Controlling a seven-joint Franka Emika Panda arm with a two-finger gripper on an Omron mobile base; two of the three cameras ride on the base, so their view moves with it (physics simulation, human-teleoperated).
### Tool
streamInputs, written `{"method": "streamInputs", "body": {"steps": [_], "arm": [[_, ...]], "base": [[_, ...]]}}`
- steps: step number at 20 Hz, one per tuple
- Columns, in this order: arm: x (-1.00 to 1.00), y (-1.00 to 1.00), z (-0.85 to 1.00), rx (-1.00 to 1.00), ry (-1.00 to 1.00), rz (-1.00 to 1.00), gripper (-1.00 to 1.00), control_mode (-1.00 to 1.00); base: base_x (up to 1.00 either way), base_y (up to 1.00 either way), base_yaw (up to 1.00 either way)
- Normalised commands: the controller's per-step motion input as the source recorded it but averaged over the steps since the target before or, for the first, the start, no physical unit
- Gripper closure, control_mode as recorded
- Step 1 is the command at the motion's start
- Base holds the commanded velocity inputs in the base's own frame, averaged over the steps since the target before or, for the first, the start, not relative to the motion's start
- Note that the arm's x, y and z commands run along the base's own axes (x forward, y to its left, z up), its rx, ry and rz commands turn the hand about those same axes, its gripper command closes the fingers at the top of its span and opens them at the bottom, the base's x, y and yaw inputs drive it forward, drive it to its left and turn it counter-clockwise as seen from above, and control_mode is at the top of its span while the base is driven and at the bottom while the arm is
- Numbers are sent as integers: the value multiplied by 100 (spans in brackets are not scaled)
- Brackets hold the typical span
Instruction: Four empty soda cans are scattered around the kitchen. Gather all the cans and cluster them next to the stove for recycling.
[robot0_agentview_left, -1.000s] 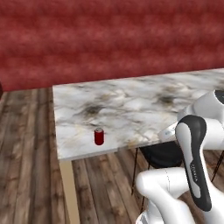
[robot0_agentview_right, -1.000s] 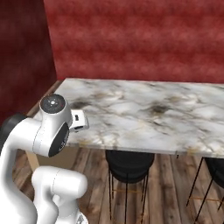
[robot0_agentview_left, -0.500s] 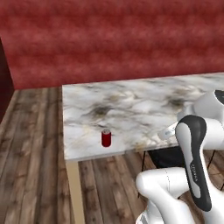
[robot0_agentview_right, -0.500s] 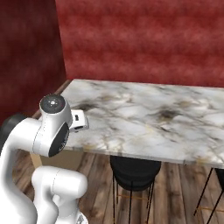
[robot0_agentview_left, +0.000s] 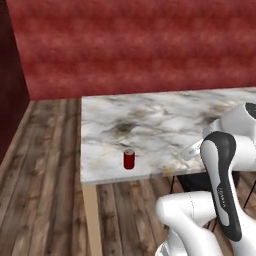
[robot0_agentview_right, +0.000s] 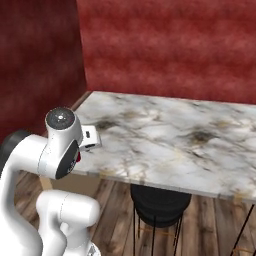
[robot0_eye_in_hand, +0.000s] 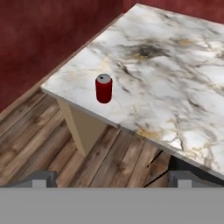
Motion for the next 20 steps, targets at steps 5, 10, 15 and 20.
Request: {"method": "streamInputs", "body": {"steps": [5, 10, 15, 20], "arm": [[0, 0, 0, 0, 0, 0, -100, 100], [0, 0, 0, 0, 0, 0, -100, 100], [0, 0, 0, 0, 0, 0, -100, 100], [0, 0, 0, 0, 0, 0, -100, 100]], "base": [[24, 13, 15], [30, 10, 16], [31, 7, 16], [32, 8, 15]]}}
